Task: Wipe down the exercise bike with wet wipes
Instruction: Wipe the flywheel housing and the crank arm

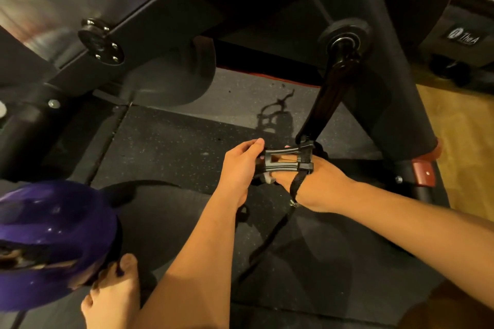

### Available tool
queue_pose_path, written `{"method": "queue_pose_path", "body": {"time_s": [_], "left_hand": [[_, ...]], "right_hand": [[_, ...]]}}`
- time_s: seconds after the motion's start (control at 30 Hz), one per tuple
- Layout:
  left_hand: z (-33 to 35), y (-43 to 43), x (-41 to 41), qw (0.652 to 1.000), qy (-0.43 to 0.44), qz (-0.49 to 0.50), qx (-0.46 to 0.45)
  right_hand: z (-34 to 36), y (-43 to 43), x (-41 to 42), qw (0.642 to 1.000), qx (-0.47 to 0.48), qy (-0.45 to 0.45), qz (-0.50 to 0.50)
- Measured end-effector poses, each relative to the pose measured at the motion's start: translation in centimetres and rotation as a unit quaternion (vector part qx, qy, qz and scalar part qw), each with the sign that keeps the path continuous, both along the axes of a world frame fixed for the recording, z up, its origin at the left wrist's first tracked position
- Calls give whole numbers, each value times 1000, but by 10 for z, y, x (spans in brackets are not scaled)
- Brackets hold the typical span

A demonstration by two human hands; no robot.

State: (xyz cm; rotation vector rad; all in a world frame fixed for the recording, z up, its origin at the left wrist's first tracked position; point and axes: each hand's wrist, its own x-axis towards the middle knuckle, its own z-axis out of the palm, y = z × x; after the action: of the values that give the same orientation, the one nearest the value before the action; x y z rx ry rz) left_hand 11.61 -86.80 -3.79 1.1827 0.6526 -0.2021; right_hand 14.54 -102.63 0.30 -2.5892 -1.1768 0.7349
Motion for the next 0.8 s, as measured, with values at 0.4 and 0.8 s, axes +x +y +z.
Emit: {"method": "queue_pose_path", "body": {"time_s": [0.4, 0.8], "left_hand": [[16, 2, 2, 1000, -21, 3, -20], [39, -15, 9, 991, -123, -19, 56]], "right_hand": [[32, -64, 12, 972, 1, -236, 12], [20, -74, -6, 942, 93, -39, -319]]}}
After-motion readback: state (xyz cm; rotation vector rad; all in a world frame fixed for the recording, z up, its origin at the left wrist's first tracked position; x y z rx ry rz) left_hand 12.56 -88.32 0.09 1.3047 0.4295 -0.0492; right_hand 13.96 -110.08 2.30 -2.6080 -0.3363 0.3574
